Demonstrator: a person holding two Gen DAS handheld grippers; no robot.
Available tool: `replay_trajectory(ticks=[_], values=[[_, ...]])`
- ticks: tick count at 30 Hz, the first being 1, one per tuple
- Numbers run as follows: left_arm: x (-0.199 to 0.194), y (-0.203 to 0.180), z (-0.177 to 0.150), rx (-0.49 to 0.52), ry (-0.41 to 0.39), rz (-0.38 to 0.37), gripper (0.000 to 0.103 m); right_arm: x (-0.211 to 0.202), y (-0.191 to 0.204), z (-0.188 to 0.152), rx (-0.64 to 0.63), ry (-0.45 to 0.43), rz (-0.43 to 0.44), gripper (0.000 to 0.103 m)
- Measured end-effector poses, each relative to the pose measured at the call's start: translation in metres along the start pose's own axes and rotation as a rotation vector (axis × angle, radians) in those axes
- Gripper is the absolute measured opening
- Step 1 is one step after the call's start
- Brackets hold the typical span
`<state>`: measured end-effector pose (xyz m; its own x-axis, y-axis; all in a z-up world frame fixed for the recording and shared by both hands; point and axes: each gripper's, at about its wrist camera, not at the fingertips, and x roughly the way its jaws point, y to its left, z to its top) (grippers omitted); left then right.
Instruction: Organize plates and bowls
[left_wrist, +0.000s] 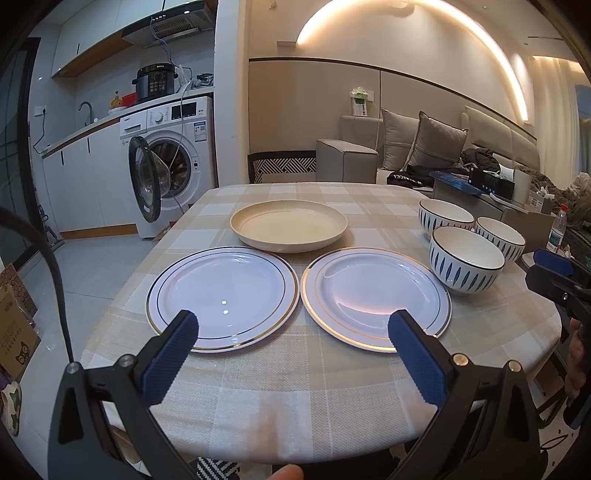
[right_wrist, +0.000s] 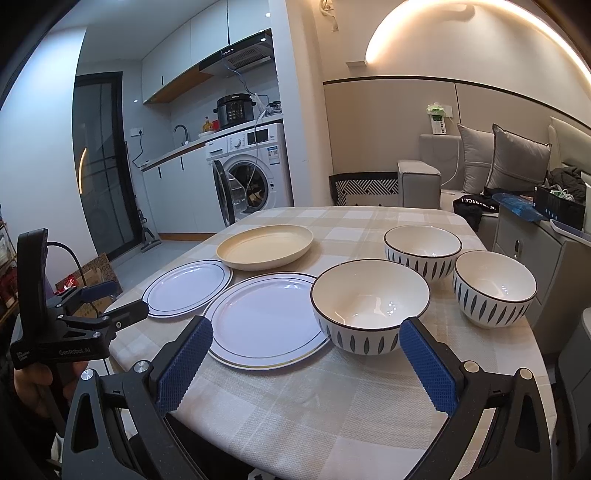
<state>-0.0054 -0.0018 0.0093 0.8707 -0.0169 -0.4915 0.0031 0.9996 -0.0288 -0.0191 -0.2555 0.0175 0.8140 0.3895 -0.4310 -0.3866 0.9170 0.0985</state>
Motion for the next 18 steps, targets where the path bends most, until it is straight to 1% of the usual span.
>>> replay_trajectory(ticks=[13, 18], values=[[-0.0003, 0.0017, 0.0016, 0.007, -0.003, -0.005, 0.103, 0.0016, -0.0011, -0.0018, 0.007, 0.004, 0.009, 0.103], [0.0001, 0.0057, 0.0046, -0.004, -0.004, -0.018, 0.103, 0.0033, -0.0047, -0.0012, 0.019, 0.010, 0.009, 0.103]])
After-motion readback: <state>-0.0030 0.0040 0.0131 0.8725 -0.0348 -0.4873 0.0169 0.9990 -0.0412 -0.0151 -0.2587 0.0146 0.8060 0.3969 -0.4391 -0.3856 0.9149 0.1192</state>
